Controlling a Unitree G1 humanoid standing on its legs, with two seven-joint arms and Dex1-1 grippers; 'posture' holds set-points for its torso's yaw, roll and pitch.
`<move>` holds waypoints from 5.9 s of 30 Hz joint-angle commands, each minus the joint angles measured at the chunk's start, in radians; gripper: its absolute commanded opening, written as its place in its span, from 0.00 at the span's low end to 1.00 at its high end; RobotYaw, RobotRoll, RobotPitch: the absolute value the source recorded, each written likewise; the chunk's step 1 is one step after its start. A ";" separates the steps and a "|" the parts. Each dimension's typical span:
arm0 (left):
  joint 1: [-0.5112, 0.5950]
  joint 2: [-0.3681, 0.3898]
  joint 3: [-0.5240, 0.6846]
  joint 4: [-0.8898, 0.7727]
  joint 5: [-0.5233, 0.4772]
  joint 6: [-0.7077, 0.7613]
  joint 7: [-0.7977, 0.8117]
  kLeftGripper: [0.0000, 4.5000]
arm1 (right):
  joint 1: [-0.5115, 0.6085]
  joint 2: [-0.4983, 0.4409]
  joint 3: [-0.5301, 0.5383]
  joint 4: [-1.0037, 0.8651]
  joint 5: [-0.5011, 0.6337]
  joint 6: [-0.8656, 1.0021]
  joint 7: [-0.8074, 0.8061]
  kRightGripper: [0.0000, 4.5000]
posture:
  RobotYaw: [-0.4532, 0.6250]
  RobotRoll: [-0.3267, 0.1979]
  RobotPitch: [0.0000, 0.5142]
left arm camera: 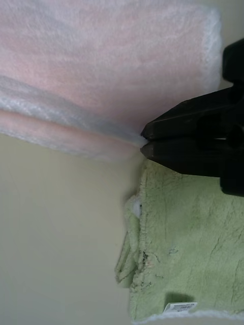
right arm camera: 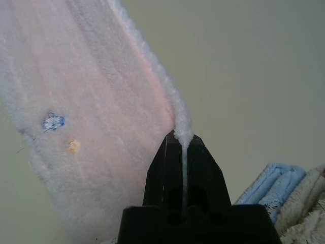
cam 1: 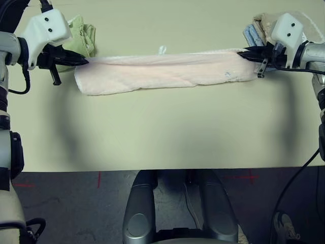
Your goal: Fold the towel and set it aside.
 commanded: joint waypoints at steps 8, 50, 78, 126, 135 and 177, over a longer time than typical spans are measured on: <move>0.012 0.001 0.011 0.029 0.045 0.006 -0.021 0.01 | 0.016 -0.064 -0.020 0.064 -0.052 -0.003 -0.010 0.00 | 0.43 0.62 0.71; -0.052 -0.017 0.118 0.050 0.063 0.018 0.126 1.00 | 0.082 0.062 -0.232 -0.067 0.125 0.038 -0.002 1.00 | 0.43 0.62 0.68; 0.617 -0.248 0.342 -0.893 -0.427 0.492 0.109 1.00 | 0.640 0.038 -0.510 -0.866 0.754 1.297 0.048 1.00 | 0.42 0.62 0.64; 0.646 -0.280 0.308 -0.745 -0.407 0.237 0.135 1.00 | 0.782 0.282 -0.881 -1.054 1.341 1.513 -0.926 1.00 | 0.40 0.62 0.66; 0.631 -0.285 0.301 -0.730 -0.403 0.228 0.125 1.00 | 0.782 0.304 -0.830 -1.053 1.366 1.455 -0.983 1.00 | 0.41 0.62 0.67; 0.640 -0.282 0.312 -0.747 -0.432 0.254 0.135 1.00 | 0.707 0.421 -0.740 -1.044 1.306 1.239 -1.108 0.00 | 0.42 0.62 0.65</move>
